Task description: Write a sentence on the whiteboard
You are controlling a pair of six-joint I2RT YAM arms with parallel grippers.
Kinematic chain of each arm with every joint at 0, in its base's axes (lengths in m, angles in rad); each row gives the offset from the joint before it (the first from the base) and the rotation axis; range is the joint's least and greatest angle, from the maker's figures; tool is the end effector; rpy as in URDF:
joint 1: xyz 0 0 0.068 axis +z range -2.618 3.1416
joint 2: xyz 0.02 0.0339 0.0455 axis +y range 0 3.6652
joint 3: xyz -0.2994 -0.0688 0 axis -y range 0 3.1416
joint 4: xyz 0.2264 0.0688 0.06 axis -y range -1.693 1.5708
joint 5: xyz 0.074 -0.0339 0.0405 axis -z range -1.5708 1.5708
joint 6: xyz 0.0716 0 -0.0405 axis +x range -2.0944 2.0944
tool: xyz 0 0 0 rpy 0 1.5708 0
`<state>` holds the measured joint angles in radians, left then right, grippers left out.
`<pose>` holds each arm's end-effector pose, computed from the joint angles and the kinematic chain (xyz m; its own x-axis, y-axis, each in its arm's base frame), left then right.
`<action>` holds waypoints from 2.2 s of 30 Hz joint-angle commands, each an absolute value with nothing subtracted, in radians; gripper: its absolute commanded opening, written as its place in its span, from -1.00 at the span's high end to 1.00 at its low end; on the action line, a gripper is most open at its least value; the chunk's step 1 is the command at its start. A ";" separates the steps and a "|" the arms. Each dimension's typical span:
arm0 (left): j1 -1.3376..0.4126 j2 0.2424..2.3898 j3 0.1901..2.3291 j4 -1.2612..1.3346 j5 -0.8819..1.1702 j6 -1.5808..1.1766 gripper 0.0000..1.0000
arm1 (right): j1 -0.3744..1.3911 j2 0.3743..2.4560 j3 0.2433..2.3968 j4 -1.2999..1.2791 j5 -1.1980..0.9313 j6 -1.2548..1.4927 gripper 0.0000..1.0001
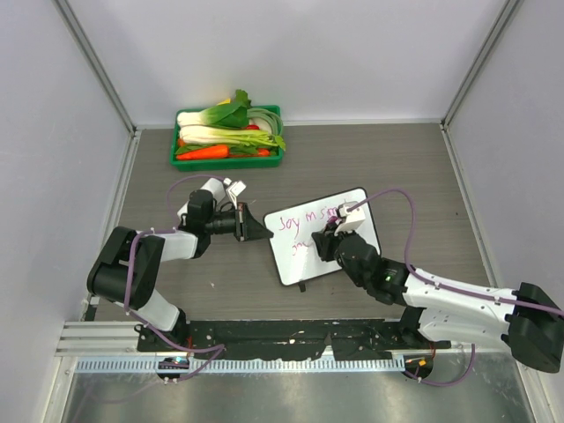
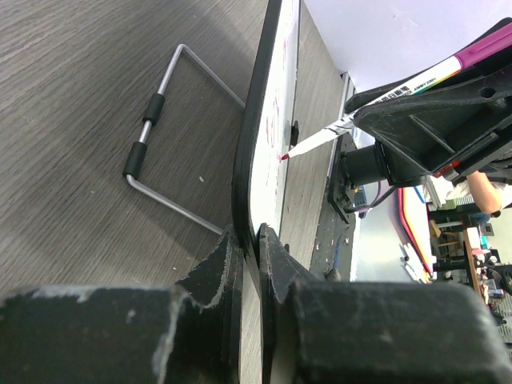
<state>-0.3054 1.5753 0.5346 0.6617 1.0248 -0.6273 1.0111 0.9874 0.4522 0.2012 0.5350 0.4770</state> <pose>0.2590 -0.1458 0.2068 -0.8218 -0.0605 -0.5666 0.5323 0.2730 -0.8013 0.1416 0.1573 0.2551 -0.3719 0.1503 -0.9160 -0.3405 0.8959 0.2853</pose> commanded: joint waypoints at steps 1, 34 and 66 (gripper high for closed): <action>-0.321 1.598 0.529 0.627 1.028 -0.569 1.00 | 1.006 0.943 0.494 0.207 0.549 0.465 0.97; -0.319 1.600 0.531 0.629 1.028 -0.572 1.00 | 1.000 0.980 0.443 0.176 0.557 0.492 0.97; -0.319 1.603 0.529 0.627 1.028 -0.569 1.00 | 0.983 0.822 0.425 0.210 0.452 0.534 0.97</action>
<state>-0.3054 1.5776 0.5346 0.6632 1.0256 -0.6285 0.9989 0.8619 0.4046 0.1909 0.4278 0.5297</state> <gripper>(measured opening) 0.107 0.180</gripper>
